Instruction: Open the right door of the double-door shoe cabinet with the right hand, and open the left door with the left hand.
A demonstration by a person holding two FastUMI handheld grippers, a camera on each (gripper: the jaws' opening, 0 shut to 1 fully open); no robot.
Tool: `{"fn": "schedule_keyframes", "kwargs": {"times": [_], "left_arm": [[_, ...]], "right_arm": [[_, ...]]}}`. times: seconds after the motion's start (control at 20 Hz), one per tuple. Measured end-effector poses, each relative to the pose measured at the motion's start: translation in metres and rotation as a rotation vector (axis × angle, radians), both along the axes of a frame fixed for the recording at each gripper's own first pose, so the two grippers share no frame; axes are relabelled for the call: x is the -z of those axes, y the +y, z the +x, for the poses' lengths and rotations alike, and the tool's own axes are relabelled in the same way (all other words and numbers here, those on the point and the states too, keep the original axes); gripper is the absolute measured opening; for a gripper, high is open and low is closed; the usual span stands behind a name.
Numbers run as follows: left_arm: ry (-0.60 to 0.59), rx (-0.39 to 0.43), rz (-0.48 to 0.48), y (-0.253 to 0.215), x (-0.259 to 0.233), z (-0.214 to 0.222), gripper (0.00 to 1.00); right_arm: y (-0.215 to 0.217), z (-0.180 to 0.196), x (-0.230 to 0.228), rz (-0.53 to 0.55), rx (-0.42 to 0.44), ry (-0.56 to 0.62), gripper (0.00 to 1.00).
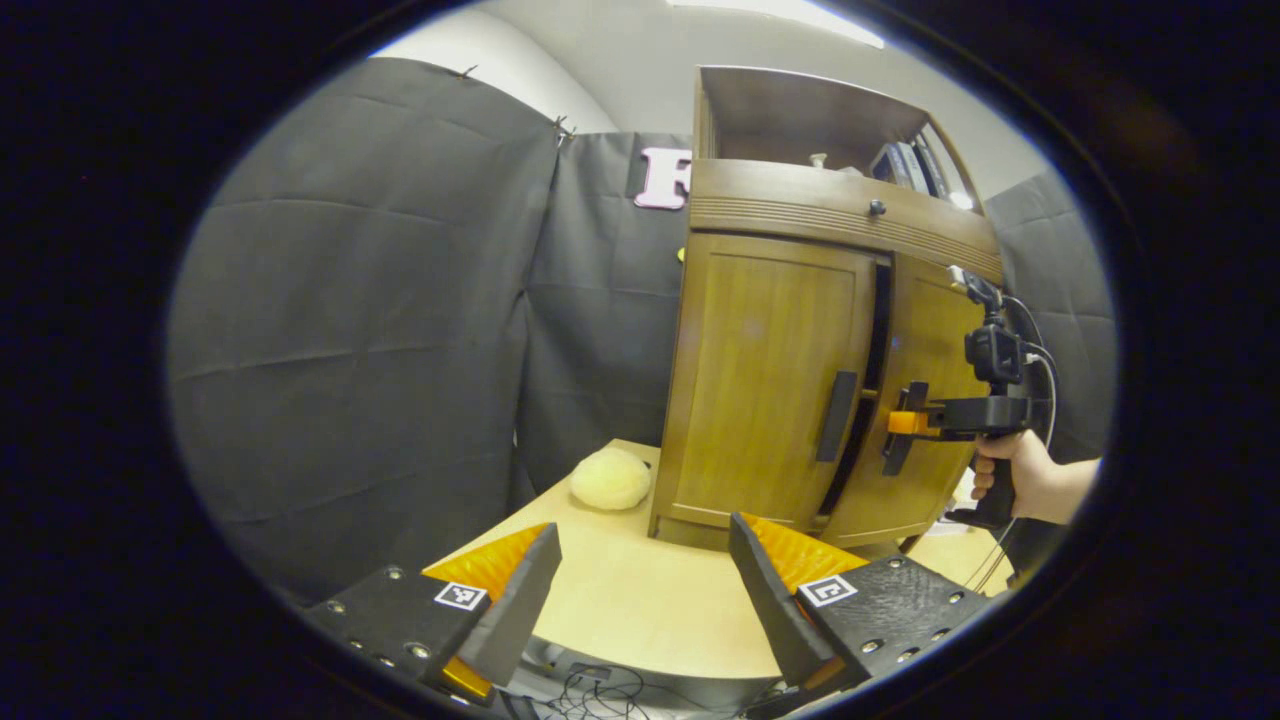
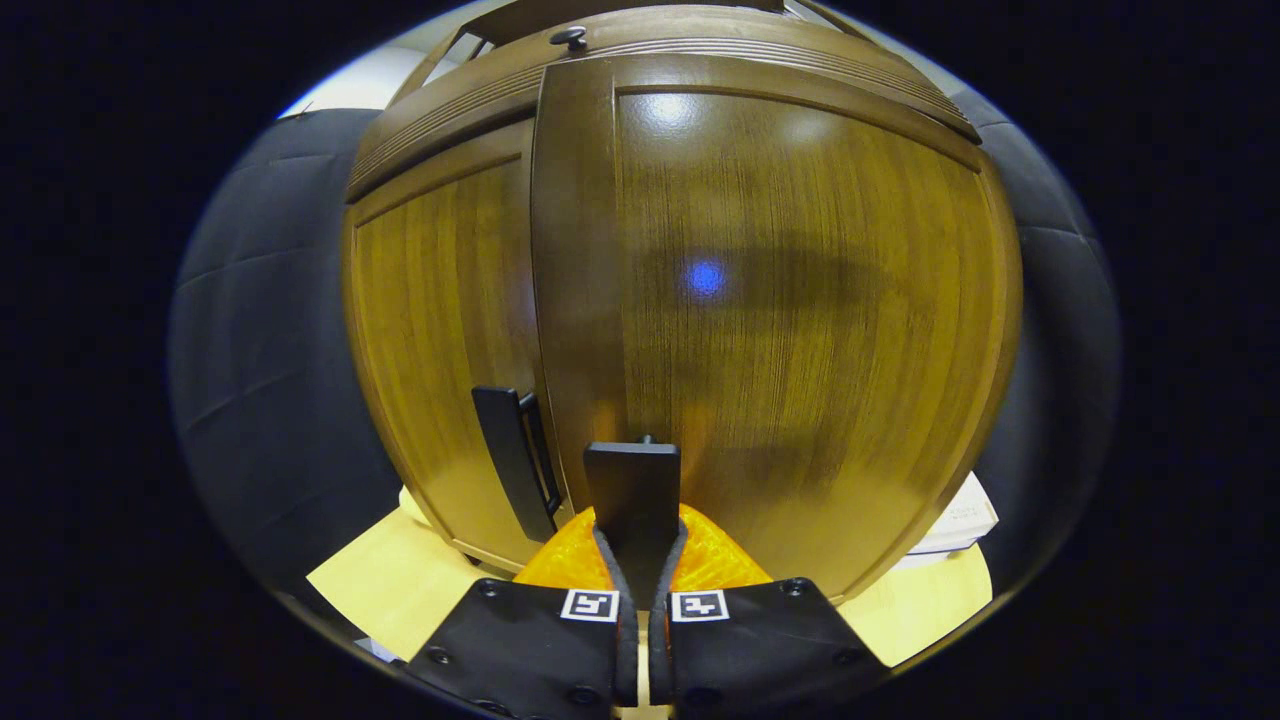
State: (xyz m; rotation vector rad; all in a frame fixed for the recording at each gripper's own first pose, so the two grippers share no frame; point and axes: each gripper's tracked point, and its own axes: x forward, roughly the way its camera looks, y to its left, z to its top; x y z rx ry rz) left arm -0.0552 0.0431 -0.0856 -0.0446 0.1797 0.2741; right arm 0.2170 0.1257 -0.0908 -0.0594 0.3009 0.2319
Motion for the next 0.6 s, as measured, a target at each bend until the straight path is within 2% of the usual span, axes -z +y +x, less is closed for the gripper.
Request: {"fn": "schedule_keyframes", "kwargs": {"times": [0.05,0.1,0.2,0.25,0.3,0.45,0.5,0.6], "left_arm": [[-0.001,0.001,-0.002,0.001,0.000,0.000,0.99],[-0.004,0.004,-0.004,0.000,0.000,-0.002,0.99],[-0.008,0.012,-0.005,-0.002,-0.002,-0.004,0.99],[-0.009,0.018,-0.006,-0.003,-0.003,-0.004,0.99],[-0.010,0.025,-0.006,-0.005,-0.001,-0.004,0.99],[-0.008,0.059,-0.007,-0.011,0.001,-0.003,0.99],[-0.008,0.072,-0.006,-0.015,0.001,-0.003,0.99],[-0.009,0.098,-0.004,-0.021,0.002,-0.003,0.99]], "right_arm": [[0.000,0.000,0.000,0.001,0.000,0.000,0.05],[0.000,0.000,-0.001,0.002,0.000,0.000,0.09],[0.000,0.000,-0.001,0.003,0.003,0.000,0.09],[-0.001,0.000,-0.001,0.003,0.005,-0.002,0.05],[-0.001,0.000,-0.001,0.003,0.006,-0.003,0.09],[-0.001,0.001,-0.001,0.006,0.011,-0.007,0.09],[-0.001,0.002,-0.002,0.005,0.013,-0.009,0.05],[-0.002,0.002,-0.001,0.006,0.018,-0.011,0.05]]}}
